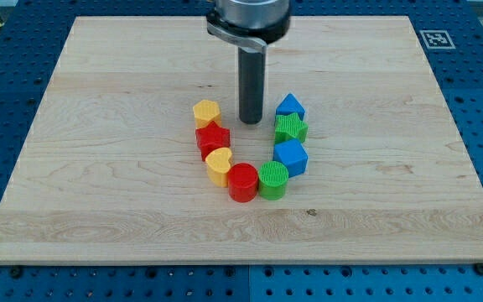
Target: Push the red star to the left of the yellow heart
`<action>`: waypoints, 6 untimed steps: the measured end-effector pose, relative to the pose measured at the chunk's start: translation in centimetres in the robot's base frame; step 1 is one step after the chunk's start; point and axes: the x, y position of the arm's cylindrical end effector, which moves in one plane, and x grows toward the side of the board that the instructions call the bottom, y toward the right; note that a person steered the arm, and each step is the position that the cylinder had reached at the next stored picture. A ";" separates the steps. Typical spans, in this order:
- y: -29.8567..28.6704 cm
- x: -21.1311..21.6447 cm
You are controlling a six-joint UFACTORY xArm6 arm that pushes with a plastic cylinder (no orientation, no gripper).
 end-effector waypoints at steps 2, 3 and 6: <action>-2.0 3.8; -5.4 3.8; -13.9 -0.7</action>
